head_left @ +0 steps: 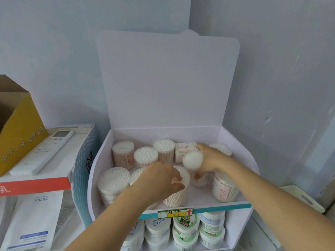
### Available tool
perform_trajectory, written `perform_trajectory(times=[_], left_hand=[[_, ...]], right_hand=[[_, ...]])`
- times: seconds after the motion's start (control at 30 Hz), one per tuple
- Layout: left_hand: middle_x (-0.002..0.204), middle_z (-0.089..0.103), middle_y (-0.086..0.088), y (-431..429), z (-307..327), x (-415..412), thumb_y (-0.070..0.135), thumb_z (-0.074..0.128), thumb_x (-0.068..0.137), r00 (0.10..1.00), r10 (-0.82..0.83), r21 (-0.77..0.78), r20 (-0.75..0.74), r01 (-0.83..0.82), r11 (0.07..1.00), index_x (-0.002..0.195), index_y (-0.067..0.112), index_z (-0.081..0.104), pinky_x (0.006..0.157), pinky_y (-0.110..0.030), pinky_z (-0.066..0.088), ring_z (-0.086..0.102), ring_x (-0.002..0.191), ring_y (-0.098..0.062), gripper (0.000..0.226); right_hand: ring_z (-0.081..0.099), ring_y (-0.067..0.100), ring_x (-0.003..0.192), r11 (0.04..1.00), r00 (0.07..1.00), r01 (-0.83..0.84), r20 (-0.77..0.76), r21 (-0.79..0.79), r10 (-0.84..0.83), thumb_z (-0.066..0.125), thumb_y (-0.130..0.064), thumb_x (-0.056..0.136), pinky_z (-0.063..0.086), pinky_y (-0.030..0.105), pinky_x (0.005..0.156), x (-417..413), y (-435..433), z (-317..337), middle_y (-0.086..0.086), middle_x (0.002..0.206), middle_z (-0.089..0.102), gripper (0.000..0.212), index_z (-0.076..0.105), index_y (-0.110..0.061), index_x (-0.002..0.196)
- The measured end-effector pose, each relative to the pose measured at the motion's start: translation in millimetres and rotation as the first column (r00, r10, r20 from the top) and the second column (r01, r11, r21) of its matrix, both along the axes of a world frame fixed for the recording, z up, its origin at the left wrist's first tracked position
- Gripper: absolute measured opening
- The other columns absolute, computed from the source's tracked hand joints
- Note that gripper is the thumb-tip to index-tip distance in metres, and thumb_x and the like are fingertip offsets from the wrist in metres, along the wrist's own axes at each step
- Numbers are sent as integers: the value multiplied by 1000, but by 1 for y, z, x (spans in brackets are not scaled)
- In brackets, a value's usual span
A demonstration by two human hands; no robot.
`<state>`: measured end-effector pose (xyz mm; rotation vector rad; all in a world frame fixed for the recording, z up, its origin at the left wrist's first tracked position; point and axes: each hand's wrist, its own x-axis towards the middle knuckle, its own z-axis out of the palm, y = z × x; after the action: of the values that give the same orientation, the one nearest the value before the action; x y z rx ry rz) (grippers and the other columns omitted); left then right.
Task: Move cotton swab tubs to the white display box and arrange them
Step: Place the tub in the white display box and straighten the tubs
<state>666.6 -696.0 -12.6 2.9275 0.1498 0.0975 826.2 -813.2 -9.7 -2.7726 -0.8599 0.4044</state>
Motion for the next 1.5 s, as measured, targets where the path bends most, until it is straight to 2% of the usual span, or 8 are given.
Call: perform_trajectory(times=[0.17, 0.37, 0.53, 0.77, 1.07, 1.23, 1.33, 1.5], left_hand=[[132, 56, 14, 5, 3, 2, 46, 59, 86, 998, -46, -12, -42, 45, 999, 122, 31, 61, 101, -27, 34, 49, 121, -12, 40], [127, 59, 16, 22, 8, -4, 46, 62, 84, 996, -87, -65, -31, 85, 994, 119, 31, 63, 93, -19, 35, 52, 114, -7, 39], [127, 58, 16, 45, 11, -14, 56, 63, 78, 999, 10, -36, -46, -12, 999, 121, 35, 60, 100, -29, 41, 50, 116, -6, 48], [130, 55, 15, 47, 9, -5, 58, 64, 75, 991, 38, 8, -128, -38, 999, 127, 37, 54, 105, -33, 37, 45, 123, -10, 56], [121, 61, 8, 39, 15, 12, 42, 75, 72, 984, 78, -13, -159, -81, 997, 123, 25, 60, 87, -23, 35, 51, 116, -13, 55], [128, 57, 3, 33, 20, 15, 37, 75, 75, 971, 93, 11, -220, -93, 996, 127, 23, 57, 98, -29, 38, 49, 122, -17, 57], [136, 50, -2, 27, 26, 19, 35, 71, 80, 948, 92, 59, -304, -78, 995, 133, 21, 51, 106, -35, 37, 45, 127, -22, 59], [136, 51, -3, 25, 27, 17, 35, 70, 80, 949, 98, 70, -300, -81, 994, 133, 19, 52, 103, -33, 37, 47, 125, -21, 58]], right_hand=[[39, 22, 135, 998, 995, -30, -92, 54, 35, 87, -21, 63, 42, 36, 104, 7, -8, 34, 1, 152, 32, 108, 21, -21, 149], [41, 20, 133, 972, 997, 3, -81, 233, 17, 76, -30, 76, 37, 34, 107, 28, -2, 41, 2, 150, 36, 86, 28, -21, 147], [39, 20, 134, 968, 996, -9, -80, 251, 30, 73, -28, 80, 36, 34, 107, 41, 12, 28, 1, 149, 37, 78, 32, -20, 146], [38, 20, 136, 985, 997, -34, -63, 166, 45, 75, -26, 78, 33, 34, 109, 56, 34, 19, 2, 151, 35, 82, 31, -16, 146], [46, 18, 128, 984, 985, -175, -5, 24, 175, 81, -32, 70, 37, 30, 105, 63, 55, 15, 0, 141, 47, 82, 41, -15, 140], [57, 23, 104, 957, 964, -202, 130, -206, 231, 85, -32, 61, 49, 33, 87, 61, 77, -1, 5, 119, 57, 66, 57, -15, 119], [53, 25, 108, 933, 948, -182, 196, -310, 250, 84, -33, 59, 48, 32, 85, 54, 83, -7, 5, 117, 55, 66, 54, -16, 116], [61, 20, 91, 964, 966, -116, 201, -238, 165, 84, -45, 45, 51, 29, 75, 60, 75, 1, -2, 103, 66, 65, 63, -23, 102]])
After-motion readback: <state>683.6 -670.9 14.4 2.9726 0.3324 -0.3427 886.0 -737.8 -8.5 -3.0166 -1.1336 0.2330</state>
